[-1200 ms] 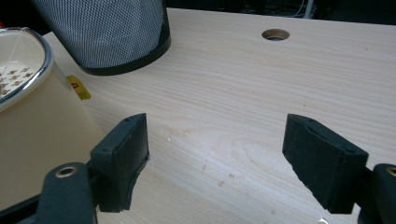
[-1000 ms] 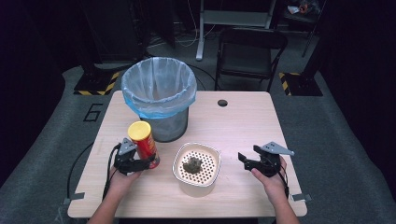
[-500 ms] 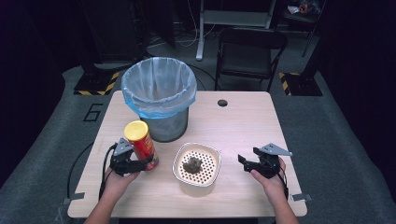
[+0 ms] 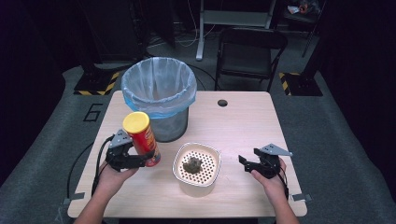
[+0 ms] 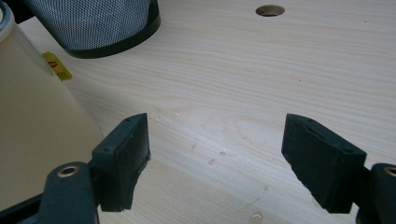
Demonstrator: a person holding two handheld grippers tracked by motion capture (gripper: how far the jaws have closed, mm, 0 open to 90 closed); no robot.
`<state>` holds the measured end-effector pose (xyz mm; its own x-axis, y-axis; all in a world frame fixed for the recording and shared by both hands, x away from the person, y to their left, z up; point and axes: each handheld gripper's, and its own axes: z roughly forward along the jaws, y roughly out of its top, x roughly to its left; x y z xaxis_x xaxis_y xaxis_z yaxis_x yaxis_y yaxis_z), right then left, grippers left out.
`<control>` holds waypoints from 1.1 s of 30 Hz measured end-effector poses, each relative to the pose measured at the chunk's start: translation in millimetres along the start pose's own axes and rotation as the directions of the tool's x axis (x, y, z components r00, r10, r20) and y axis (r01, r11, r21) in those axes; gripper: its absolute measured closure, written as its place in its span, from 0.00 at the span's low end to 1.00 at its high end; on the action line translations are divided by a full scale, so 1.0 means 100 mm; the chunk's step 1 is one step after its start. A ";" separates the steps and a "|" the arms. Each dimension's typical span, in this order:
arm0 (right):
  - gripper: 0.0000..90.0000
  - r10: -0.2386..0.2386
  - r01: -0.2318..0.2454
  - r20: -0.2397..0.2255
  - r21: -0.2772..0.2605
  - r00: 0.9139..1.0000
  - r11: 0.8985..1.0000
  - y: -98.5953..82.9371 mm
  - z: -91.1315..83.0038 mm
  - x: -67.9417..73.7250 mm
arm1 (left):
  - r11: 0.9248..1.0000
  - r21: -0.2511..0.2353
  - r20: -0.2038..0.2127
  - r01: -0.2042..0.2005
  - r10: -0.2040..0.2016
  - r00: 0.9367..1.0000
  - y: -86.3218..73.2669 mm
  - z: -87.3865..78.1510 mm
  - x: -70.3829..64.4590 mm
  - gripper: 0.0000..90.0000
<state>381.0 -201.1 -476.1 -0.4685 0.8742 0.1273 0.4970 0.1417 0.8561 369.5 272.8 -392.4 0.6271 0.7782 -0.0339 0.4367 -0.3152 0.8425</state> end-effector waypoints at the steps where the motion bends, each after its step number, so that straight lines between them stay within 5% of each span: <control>1: 0.25 0.001 -0.001 0.001 0.000 1.000 1.000 0.00 0.00 0.00 | 1.000 -0.001 0.004 -0.002 0.002 1.000 0.05 -0.03 -0.01 0.26; 11: 0.25 -0.001 0.001 0.000 0.003 1.000 1.000 -0.01 0.00 -0.02 | 0.999 -0.010 0.038 -0.036 0.037 0.999 0.64 -0.38 -0.10 0.26; 20: 0.25 -0.007 0.007 0.006 0.012 1.000 1.000 -0.02 0.01 -0.04 | 0.999 -0.032 0.060 -0.020 0.022 0.998 1.07 -0.58 -0.06 0.26; 33: 0.25 0.000 0.000 0.005 0.014 1.000 1.000 -0.03 0.01 -0.04 | 1.000 -0.023 0.049 -0.019 0.020 0.999 1.73 -0.70 0.05 0.26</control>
<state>382.1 -205.0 -479.7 -0.4649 0.8766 0.1245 0.5073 0.1485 0.8489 402.7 260.6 -209.3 0.6663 0.7445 -0.0431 0.4098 -0.3173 0.8552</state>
